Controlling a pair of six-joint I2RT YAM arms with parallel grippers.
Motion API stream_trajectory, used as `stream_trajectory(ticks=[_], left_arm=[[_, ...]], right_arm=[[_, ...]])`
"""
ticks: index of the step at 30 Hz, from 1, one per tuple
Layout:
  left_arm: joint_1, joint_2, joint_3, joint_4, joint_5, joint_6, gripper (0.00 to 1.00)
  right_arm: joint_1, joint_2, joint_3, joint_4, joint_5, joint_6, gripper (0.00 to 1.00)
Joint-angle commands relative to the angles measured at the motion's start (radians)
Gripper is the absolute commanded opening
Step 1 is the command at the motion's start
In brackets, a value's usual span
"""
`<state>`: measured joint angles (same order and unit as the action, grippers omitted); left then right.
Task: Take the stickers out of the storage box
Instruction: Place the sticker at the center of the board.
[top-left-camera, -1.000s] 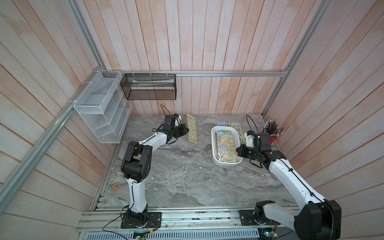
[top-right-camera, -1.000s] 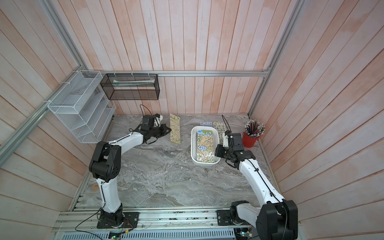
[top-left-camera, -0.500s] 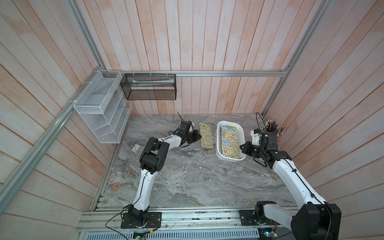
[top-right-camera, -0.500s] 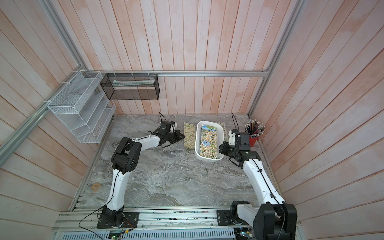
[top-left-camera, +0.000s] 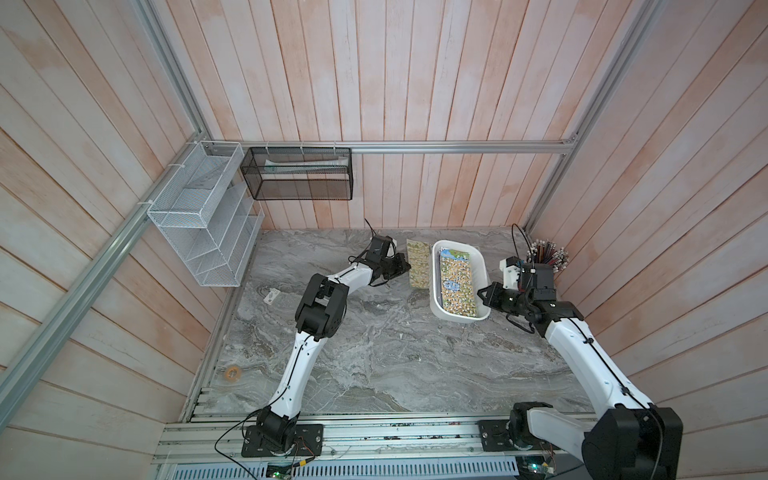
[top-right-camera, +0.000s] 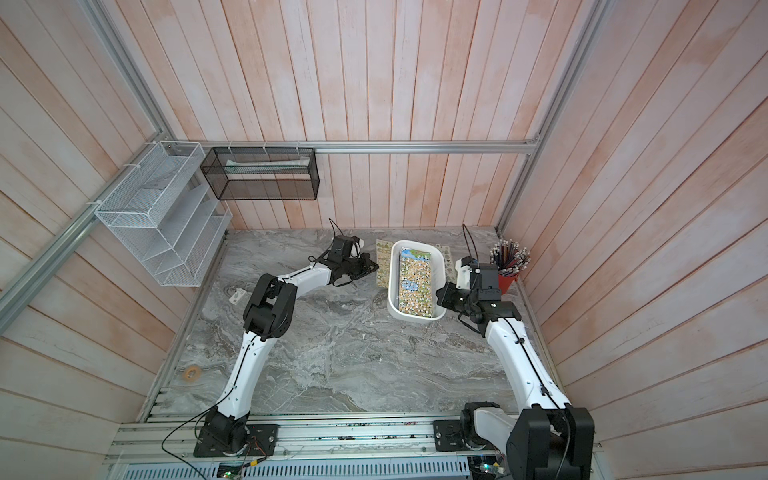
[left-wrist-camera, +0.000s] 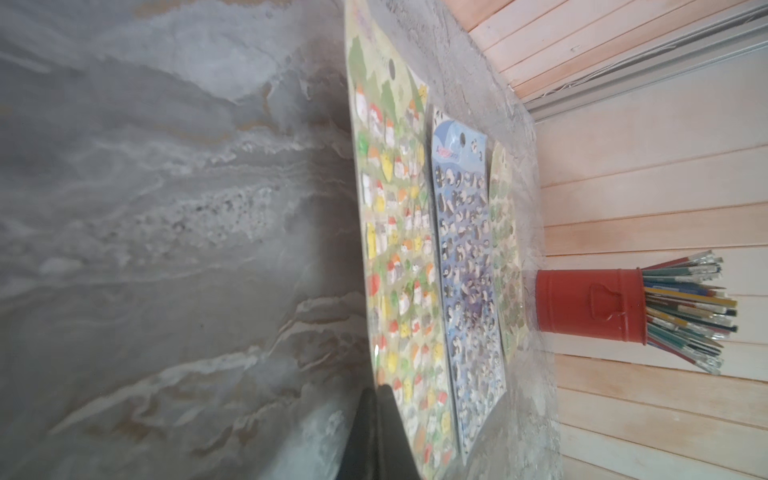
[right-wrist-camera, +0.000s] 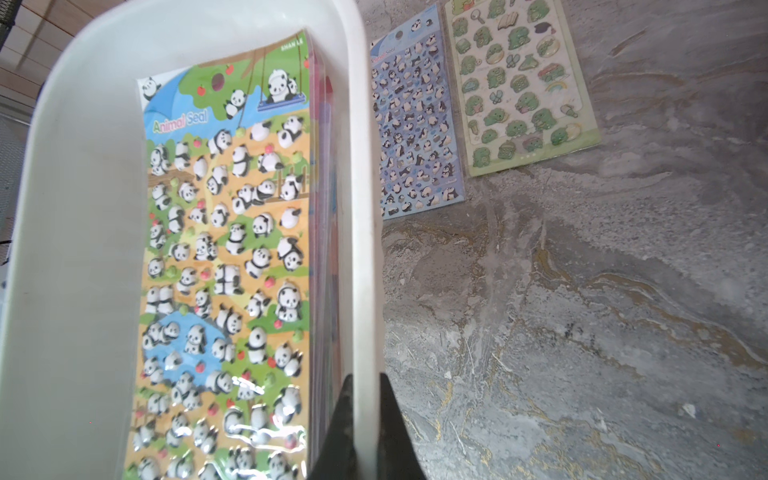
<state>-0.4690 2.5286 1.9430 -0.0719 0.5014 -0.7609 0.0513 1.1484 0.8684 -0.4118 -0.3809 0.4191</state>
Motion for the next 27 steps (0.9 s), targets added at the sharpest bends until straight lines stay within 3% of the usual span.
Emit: stream_trajectory(ticks=[1, 5, 10, 14, 21, 27], left_arm=[[-0.004, 0.028, 0.031, -0.067, -0.006, 0.037, 0.00], [-0.003, 0.016, 0.031, -0.094, -0.040, 0.056, 0.07], [0.005, -0.022, 0.024, -0.105, -0.074, 0.075, 0.32], [0.026, -0.103, -0.015, -0.104, -0.096, 0.091, 0.46], [0.144, -0.451, -0.373, 0.005, -0.180, 0.046, 0.48], [0.248, -0.761, -0.646, -0.056, -0.263, 0.072, 0.43]], right_arm=[[-0.003, 0.000, 0.040, 0.048, -0.036, 0.002, 0.00], [0.001, 0.003, 0.043, 0.045, -0.033, -0.005, 0.00], [0.031, 0.010, 0.050, 0.034, 0.005, -0.011, 0.00], [0.093, 0.026, 0.069, 0.024, 0.062, -0.011, 0.00], [0.251, 0.100, 0.053, 0.068, 0.139, 0.017, 0.00], [0.417, 0.236, 0.064, 0.153, 0.202, 0.052, 0.00]])
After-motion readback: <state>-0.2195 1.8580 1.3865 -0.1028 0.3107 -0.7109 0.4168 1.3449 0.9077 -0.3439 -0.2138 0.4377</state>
